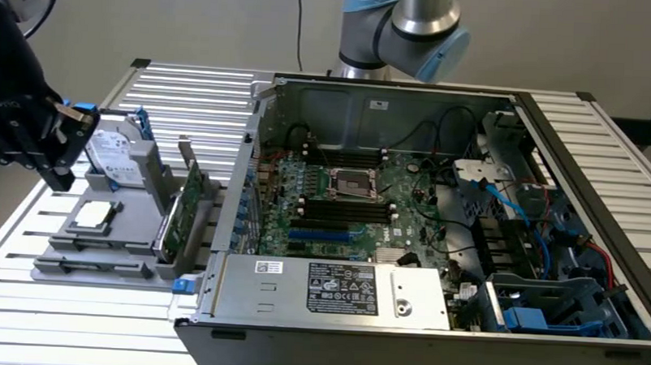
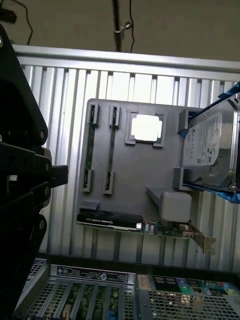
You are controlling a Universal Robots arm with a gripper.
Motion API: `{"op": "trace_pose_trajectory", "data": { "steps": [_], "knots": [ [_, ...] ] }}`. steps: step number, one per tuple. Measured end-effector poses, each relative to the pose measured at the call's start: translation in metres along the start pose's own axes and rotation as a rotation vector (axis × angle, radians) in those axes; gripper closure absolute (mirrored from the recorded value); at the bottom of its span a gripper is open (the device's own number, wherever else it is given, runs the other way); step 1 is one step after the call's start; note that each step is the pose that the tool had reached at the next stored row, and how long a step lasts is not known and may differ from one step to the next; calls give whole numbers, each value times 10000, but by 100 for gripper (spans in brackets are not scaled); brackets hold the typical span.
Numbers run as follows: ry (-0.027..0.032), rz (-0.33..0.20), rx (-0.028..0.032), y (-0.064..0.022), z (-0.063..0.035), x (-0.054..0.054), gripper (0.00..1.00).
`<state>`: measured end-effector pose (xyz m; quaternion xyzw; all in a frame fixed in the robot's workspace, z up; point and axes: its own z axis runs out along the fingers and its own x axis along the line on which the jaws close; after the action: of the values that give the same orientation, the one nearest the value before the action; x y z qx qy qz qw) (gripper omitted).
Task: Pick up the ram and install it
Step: 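Pick up the ram and move it above insertion slot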
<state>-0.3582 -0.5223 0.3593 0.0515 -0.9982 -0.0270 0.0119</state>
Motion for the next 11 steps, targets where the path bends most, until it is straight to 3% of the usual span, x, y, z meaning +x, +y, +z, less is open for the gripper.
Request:
{"op": "trace_pose_trajectory", "data": {
  "steps": [11],
  "knots": [
    [83,-1992,58,-1,20,-1,89]
  ]
}}
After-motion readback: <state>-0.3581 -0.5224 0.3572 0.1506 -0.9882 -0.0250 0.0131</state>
